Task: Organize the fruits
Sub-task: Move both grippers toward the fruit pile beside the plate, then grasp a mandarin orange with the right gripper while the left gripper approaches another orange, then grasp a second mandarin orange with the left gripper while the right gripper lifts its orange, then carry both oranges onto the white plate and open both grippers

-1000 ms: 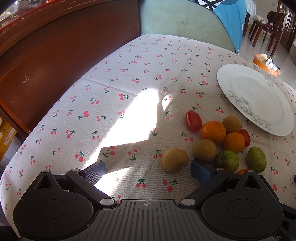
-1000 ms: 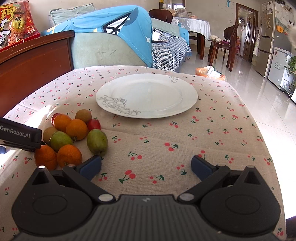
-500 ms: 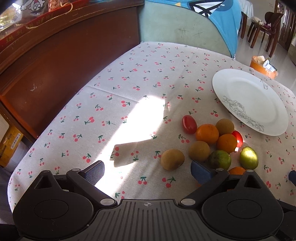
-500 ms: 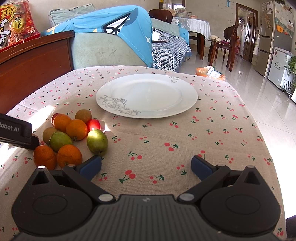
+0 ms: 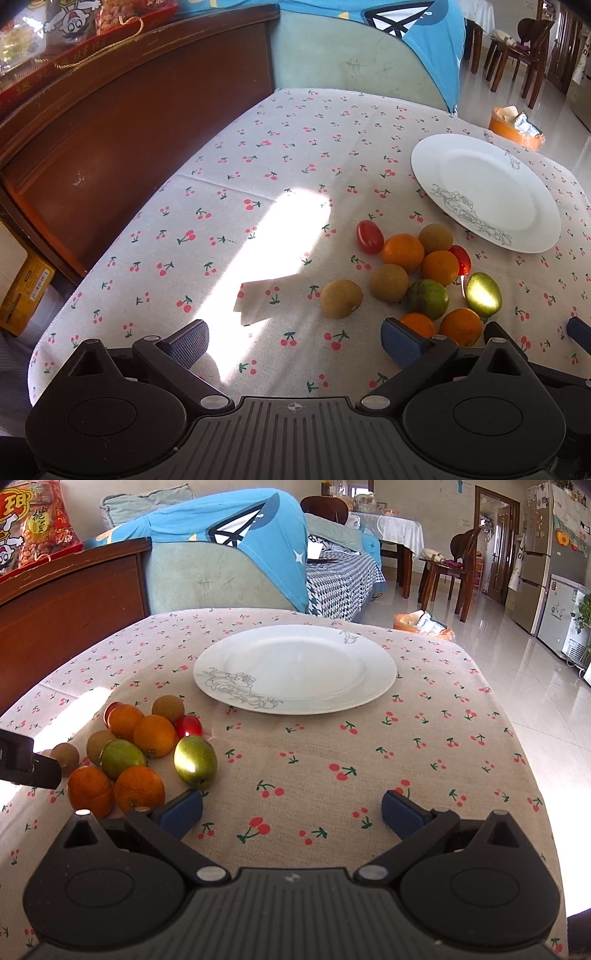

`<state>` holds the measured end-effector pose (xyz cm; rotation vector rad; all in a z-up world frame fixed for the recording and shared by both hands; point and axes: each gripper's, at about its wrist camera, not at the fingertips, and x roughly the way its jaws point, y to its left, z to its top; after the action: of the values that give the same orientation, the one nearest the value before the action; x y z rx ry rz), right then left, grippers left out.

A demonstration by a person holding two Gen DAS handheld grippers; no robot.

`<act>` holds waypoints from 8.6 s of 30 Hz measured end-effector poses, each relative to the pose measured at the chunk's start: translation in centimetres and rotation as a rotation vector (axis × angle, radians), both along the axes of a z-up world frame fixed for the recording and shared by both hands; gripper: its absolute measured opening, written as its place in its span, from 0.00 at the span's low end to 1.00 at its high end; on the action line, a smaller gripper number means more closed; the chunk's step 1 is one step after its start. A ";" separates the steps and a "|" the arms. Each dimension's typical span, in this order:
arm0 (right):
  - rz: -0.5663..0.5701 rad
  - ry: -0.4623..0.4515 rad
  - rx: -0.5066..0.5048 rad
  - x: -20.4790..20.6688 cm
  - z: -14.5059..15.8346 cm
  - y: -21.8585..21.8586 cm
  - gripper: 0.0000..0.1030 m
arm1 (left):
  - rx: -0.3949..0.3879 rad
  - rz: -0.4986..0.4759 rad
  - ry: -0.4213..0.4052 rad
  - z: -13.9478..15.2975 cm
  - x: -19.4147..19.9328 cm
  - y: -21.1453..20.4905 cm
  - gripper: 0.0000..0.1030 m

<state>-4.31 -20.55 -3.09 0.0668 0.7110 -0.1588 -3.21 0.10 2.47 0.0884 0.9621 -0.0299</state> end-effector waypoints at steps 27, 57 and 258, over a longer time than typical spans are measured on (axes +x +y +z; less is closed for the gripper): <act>-0.093 0.289 0.067 -0.6 2.1 -0.2 0.99 | 0.009 -0.025 0.037 0.5 -2.3 1.4 0.97; -0.069 0.307 0.010 -0.9 3.5 2.6 0.99 | 0.030 -0.045 0.015 0.7 -3.0 1.4 0.97; 0.315 0.060 0.336 5.0 4.3 -4.4 0.41 | -0.231 -0.214 -0.106 2.8 5.4 -1.1 0.60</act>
<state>0.70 -24.92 1.26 0.2702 0.7936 0.2627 2.22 -0.95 5.29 -0.0207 0.8341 -0.3296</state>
